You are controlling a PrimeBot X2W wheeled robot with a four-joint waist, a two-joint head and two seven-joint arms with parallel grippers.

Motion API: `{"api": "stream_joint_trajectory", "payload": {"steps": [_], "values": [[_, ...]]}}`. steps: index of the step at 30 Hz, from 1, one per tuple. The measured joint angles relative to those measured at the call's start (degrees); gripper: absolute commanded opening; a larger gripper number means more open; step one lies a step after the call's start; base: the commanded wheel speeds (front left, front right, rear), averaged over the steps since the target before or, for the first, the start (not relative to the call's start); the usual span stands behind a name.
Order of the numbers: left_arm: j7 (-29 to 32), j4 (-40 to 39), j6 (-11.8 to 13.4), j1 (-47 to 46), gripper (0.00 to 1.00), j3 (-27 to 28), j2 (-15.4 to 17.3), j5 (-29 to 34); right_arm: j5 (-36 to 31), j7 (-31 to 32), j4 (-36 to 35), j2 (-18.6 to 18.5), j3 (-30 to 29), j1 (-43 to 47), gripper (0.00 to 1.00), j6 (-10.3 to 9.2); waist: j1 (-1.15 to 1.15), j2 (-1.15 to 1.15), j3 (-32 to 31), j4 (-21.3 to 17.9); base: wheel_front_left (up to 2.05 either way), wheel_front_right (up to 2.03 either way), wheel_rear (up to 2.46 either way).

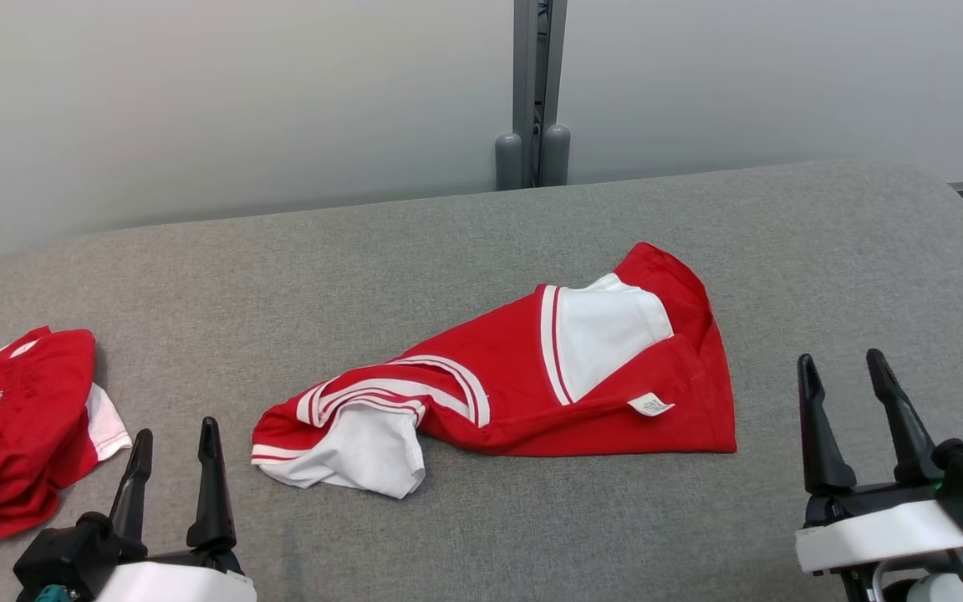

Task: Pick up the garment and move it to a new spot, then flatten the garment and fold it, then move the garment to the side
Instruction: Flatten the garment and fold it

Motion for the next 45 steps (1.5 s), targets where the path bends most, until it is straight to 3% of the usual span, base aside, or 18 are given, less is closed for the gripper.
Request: {"api": "stream_joint_trajectory", "payload": {"steps": [5, 10, 23, 30, 38, 39, 40, 41, 45], "values": [[0.0, 0.7, -0.7, -0.3, 1.00, 0.2, -0.5, 0.6, 2.7, 0.0, 5.6, -1.7, 3.1, -2.3, 1.00, 0.00, 0.00, 0.00, 0.1, 0.3, 0.00, 0.00, 0.00], [0.0, 1.0, -1.3, -0.9, 1.00, 0.2, -0.6, 1.0, 5.8, 1.9, 16.9, -4.9, 6.8, -8.5, 1.00, 0.00, 0.00, 0.00, 0.6, 1.2, 0.00, 0.00, 0.00], [0.0, 2.8, -2.2, -3.8, 1.00, 0.1, -1.2, 1.2, 19.9, 23.2, 38.3, -10.2, 15.5, -25.2, 1.00, 0.00, 0.00, 0.00, 3.4, 6.0, 0.00, 0.00, 0.00], [0.0, 3.6, -2.4, -4.3, 1.00, 0.1, -1.7, 1.4, 24.3, 29.5, 42.5, -10.6, 16.7, -28.7, 1.00, 0.00, 0.00, 0.00, 4.5, 7.6, 0.00, 0.00, 0.00], [0.0, 4.3, -2.7, -5.1, 1.00, 0.2, -1.9, 1.6, 27.0, 31.0, 44.3, -11.4, 18.2, -30.2, 1.00, 0.00, 0.00, 0.00, 5.4, 8.7, 0.00, 0.00, 0.00], [0.0, 4.4, -2.7, -5.1, 1.00, 0.2, -1.9, 1.7, 27.5, 30.7, 44.2, -11.5, 18.4, -30.3, 0.95, 0.00, 0.00, 0.00, 5.5, 8.8, 0.00, 0.00, 0.00], [0.0, 4.5, -2.7, -5.1, 1.00, 0.2, -2.0, 1.9, 28.0, 30.5, 44.3, -11.6, 18.6, -30.4, 0.25, 0.00, 0.00, 0.00, 5.5, 8.9, 0.00, 0.00, 0.00], [0.0, 4.5, -2.7, -5.1, 1.00, 0.3, -2.0, 1.9, 28.1, 30.2, 44.2, -11.6, 18.8, -30.6, 0.00, 0.00, 0.00, 0.00, 5.4, 8.9, 0.00, 0.00, 0.00], [0.0, 4.9, -2.9, -5.1, 1.00, 0.5, -2.0, 1.9, 29.0, 28.7, 44.1, -12.2, 19.3, -30.7, 0.00, 0.00, 0.00, 0.00, 5.0, 8.8, 0.00, 0.00, 0.00]]}}
